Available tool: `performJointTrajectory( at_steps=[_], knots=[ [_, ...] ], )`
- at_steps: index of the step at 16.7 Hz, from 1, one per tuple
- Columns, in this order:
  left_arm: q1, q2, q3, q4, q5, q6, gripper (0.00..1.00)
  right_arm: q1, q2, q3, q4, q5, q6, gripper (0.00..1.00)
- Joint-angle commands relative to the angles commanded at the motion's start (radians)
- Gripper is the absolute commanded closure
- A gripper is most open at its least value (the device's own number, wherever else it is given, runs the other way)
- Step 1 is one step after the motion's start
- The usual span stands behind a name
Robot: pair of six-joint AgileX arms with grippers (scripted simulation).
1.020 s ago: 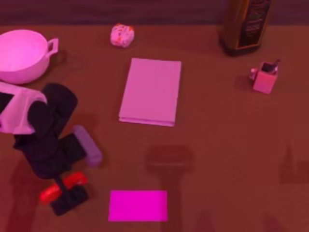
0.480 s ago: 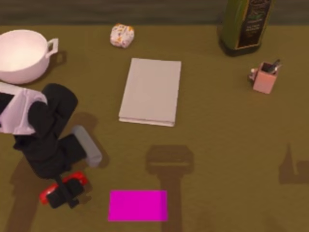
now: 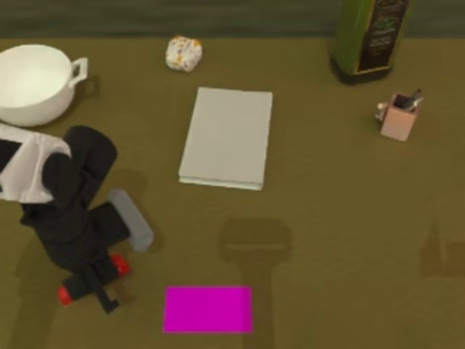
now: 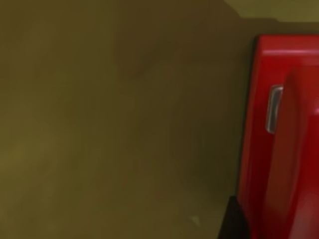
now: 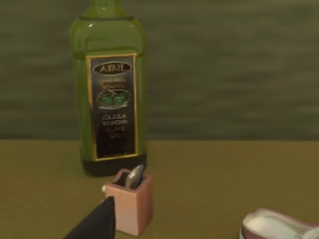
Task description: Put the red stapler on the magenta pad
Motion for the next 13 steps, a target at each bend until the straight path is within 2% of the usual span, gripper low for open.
performJointTrajectory(
  at_steps=[8,13],
  knots=[
    [0.000,-0.002,0.003,-0.003,0.000,0.002,1.00,0.000,0.000,0.000,0.000,0.000,0.000,0.00],
    [0.004,-0.072,0.096,-0.170,0.000,0.003,1.00,0.000,0.000,0.000,0.000,0.000,0.000,0.00]
  ],
)
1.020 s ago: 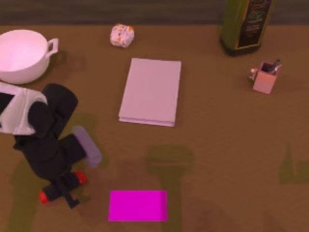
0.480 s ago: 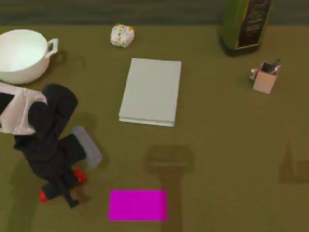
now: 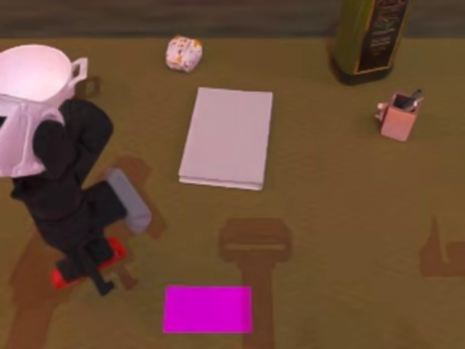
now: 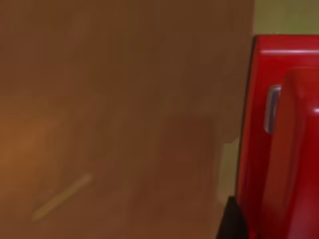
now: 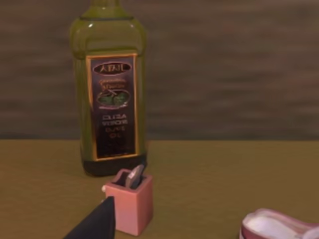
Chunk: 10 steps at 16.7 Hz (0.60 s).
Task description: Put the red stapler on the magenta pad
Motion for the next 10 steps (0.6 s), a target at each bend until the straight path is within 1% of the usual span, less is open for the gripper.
performJointTrajectory(
  at_steps=[3,5,10],
  knots=[
    [0.007,-0.067,0.075,-0.161,0.000,-0.004,1.00,0.000,0.000,0.000,0.000,0.000,0.000,0.00],
    [0.011,-0.108,0.113,-0.228,-0.001,-0.007,1.00,0.000,0.000,0.000,0.000,0.000,0.000,0.00],
    [0.007,-0.124,0.126,-0.251,-0.001,-0.007,1.00,0.000,0.000,0.000,0.000,0.000,0.000,0.00]
  ],
)
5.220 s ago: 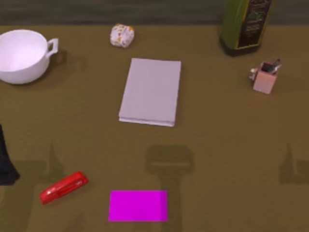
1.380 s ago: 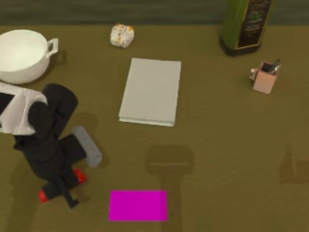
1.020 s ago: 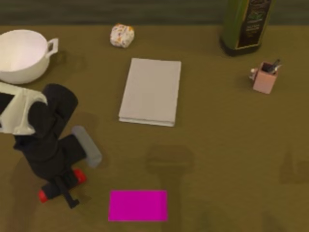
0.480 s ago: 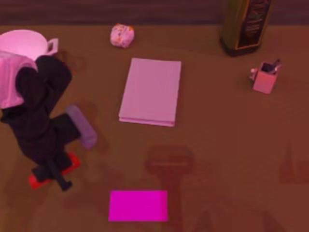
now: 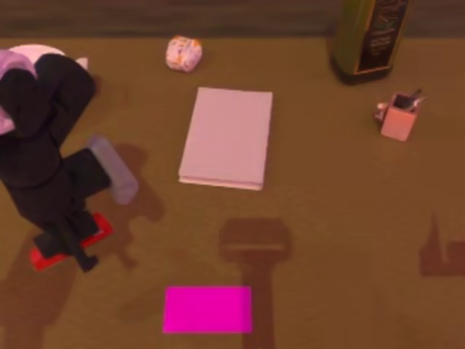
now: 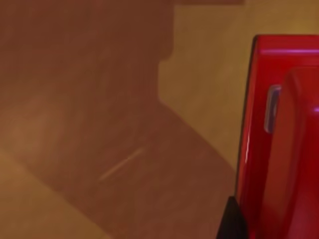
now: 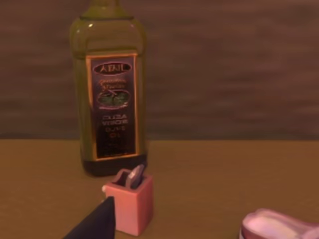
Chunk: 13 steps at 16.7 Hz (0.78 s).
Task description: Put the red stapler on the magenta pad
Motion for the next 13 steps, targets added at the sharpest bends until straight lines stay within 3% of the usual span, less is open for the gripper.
performJointTrajectory(
  at_steps=[4,13],
  knots=[
    [-0.068,0.026,0.045,-0.021,0.001,0.021,1.00,0.000,0.000,0.000,0.000,0.000,0.000,0.00],
    [-0.438,0.148,0.270,-0.126,0.005,0.106,1.00,0.000,0.000,0.000,0.000,0.000,0.000,0.00]
  ],
)
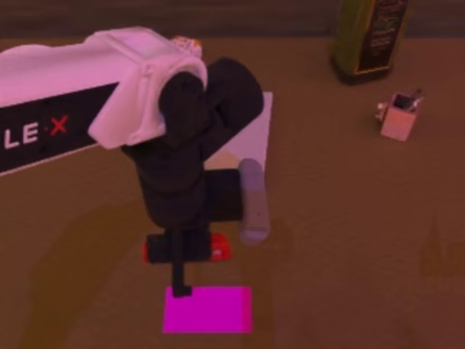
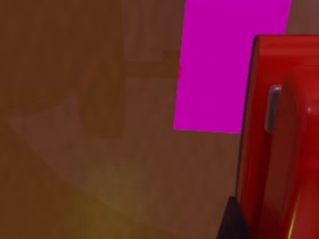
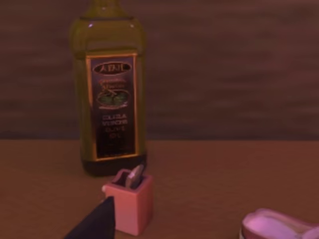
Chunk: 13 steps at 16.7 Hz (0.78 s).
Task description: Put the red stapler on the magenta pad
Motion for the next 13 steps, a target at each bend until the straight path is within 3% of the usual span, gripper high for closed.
performJointTrajectory(
  at_steps=[8,13],
  knots=[
    [-0.031,0.009,0.006,0.011,-0.001,0.009,1.00,0.000,0.000,0.000,0.000,0.000,0.000,0.00],
    [-0.031,0.080,-0.112,0.204,0.000,0.008,1.00,0.000,0.000,0.000,0.000,0.000,0.000,0.00]
  ],
)
